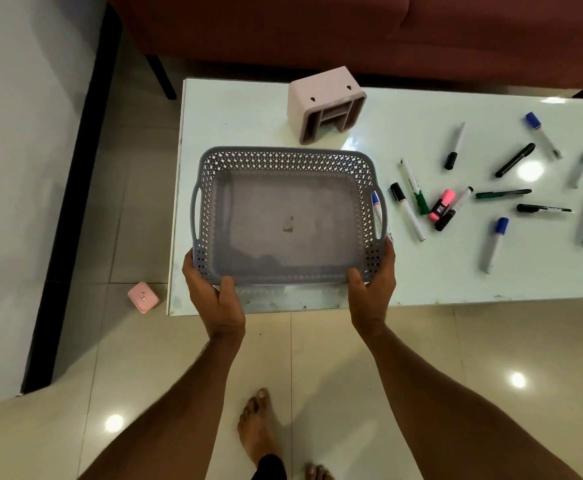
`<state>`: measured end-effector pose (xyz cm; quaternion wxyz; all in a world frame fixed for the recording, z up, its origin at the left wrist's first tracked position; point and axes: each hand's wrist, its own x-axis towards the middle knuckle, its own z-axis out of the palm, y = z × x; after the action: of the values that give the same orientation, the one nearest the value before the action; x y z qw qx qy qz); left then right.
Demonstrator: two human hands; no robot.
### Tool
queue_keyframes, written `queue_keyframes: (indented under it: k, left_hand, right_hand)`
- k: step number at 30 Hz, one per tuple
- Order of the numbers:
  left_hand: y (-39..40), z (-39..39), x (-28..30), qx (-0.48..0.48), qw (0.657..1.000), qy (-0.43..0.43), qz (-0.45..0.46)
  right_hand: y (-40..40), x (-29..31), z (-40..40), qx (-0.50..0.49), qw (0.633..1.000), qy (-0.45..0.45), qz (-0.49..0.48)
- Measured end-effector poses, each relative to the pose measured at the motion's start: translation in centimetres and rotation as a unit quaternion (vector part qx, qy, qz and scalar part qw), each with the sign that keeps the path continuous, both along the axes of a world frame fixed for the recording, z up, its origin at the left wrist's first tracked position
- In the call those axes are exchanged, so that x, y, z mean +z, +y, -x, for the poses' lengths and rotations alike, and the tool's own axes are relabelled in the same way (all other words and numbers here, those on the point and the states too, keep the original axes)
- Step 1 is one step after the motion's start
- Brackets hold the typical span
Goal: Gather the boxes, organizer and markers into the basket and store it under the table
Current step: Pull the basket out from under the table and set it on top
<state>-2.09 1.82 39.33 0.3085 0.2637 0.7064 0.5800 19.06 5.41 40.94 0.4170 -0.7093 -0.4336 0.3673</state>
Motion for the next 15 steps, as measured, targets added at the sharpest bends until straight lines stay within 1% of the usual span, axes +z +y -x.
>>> queue_keyframes:
  k: [5, 9, 11, 15]
  left_hand:
    - [-0.4, 0.2, 0.0, -0.013, 1.000, 0.021, 0.007]
    - [-0.6, 0.8, 0.2, -0.008, 0.999, 0.030, 0.026]
    - [-0.5, 1.4, 0.2, -0.018, 0.998, 0.049, 0.026]
    - [0.1, 3.9, 1.6, -0.029, 0.993, 0.106, 0.041]
  right_hand:
    - [0.1, 0.0, -0.5, -0.017, 0.999, -0.041, 0.007]
    - [0.2, 1.4, -0.7, 0.002, 0.989, -0.146, -0.022]
    - [0.7, 2.1, -0.6, 0.036, 0.978, -0.199, -0.043]
    - [2.5, 3.4, 1.5, 0.135, 0.949, -0.277, -0.068]
